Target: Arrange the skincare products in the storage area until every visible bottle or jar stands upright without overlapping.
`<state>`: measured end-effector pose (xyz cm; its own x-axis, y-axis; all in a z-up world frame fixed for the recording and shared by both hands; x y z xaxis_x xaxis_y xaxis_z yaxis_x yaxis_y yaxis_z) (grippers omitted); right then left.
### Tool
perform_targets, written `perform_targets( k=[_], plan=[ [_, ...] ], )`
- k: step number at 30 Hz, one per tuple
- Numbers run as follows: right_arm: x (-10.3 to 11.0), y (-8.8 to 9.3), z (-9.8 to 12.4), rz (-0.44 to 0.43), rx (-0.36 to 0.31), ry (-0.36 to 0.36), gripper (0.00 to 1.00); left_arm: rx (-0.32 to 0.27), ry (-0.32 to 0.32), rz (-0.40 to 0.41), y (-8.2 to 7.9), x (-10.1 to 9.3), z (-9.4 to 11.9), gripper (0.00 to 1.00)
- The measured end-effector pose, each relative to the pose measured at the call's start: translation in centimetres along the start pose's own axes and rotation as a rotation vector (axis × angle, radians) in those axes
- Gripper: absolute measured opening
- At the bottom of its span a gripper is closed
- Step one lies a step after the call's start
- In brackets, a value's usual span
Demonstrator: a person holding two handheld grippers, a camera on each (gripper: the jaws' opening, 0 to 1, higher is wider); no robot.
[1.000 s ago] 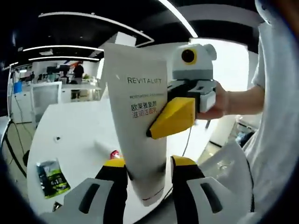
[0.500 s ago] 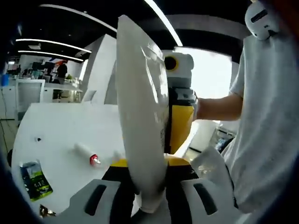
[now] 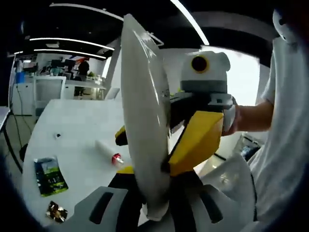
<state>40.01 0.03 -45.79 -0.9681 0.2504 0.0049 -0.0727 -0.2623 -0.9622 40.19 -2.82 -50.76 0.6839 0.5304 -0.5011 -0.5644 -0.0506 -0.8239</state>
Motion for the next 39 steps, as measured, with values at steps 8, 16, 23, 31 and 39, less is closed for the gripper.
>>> perform_targets(
  k=[8, 16, 23, 31, 39],
  plan=[
    [-1.0, 1.1, -0.9, -0.113, 0.063, 0.196, 0.27, 0.008, -0.131, 0.023, 0.2, 2.1, -0.1, 0.16],
    [-1.2, 2.3, -1.8, -0.129, 0.113, 0.283, 0.3, 0.054, -0.261, -0.061, 1.0, 3.5, -0.1, 0.16],
    [-1.6, 2.0, -2.2, -0.077, 0.104, 0.303, 0.28, 0.026, -0.291, -0.048, 0.6, 4.1, 0.3, 0.17],
    [-1.7, 1.7, -1.4, -0.037, 0.096, 0.266, 0.26, -0.017, -0.288, -0.142, -0.1, 3.7, -0.1, 0.21],
    [-1.9, 1.1, -0.8, -0.002, 0.062, 0.242, 0.26, -0.059, -0.282, -0.215, -0.7, 3.4, 0.0, 0.21]
  ],
)
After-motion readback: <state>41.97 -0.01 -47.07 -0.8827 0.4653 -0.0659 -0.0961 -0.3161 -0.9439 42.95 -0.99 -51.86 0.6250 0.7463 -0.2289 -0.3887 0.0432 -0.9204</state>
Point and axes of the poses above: the point that each gripper's makers call its tool centre point, and the gripper's own axes: z roughly backward along the fingers, x roughly to its left, y roughly out of its underside, the point moved 2 cm from there along z, roughly backward along the fingers, and after that the axes turned 14 degrees about z, right-handed, at the moved point
